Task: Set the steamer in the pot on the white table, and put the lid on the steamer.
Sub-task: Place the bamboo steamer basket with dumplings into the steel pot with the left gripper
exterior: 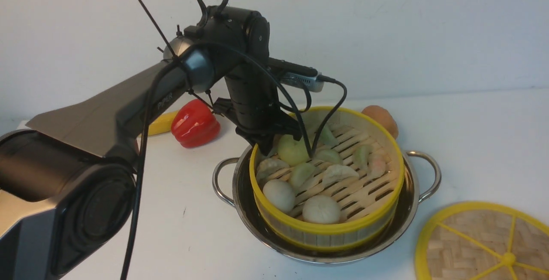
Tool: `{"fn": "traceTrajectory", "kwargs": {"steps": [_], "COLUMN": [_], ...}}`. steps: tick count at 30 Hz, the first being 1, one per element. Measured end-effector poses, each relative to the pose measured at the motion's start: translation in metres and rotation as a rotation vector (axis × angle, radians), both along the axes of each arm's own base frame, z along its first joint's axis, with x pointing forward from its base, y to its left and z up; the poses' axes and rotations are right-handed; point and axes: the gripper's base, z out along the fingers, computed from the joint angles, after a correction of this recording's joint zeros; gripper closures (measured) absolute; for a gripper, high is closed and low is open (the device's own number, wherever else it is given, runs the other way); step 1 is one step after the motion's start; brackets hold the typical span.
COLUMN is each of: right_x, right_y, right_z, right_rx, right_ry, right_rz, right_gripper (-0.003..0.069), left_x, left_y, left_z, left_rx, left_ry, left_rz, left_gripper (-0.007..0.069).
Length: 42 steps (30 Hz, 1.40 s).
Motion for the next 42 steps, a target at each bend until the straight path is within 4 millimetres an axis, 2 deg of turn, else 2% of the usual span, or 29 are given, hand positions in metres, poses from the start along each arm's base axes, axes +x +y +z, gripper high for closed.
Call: {"fn": "traceTrajectory", "kwargs": {"steps": [17, 28, 32, 35, 42], "right_x": [0.002, 0.002, 0.002, 0.002, 0.002], "right_y": [0.000, 0.000, 0.000, 0.000, 0.000], "right_z": [-0.001, -0.001, -0.001, -0.001, -0.001], "right_rx": [-0.001, 0.000, 0.000, 0.002, 0.002], "right_ry": [0.021, 0.021, 0.021, 0.021, 0.021], "right_rz": [0.005, 0.005, 0.005, 0.005, 0.005], "right_gripper": [0.0414, 0.0414, 0.0414, 0.0414, 0.0414], "left_x": [0.004, 0.004, 0.004, 0.004, 0.004], "left_y": [-0.002, -0.002, -0.003, -0.003, -0.004], "left_z": [-0.027, -0.028, -0.028, -0.026, -0.024], "left_rx": [0.021, 0.020, 0.017, 0.009, -0.005], "left_ry": [0.049, 0.052, 0.054, 0.050, 0.050], "left_rz": [-0.015, -0.017, -0.016, -0.014, -0.016], "left_gripper": [0.0601, 0.0592, 0.0557, 0.0503, 0.0330]}}
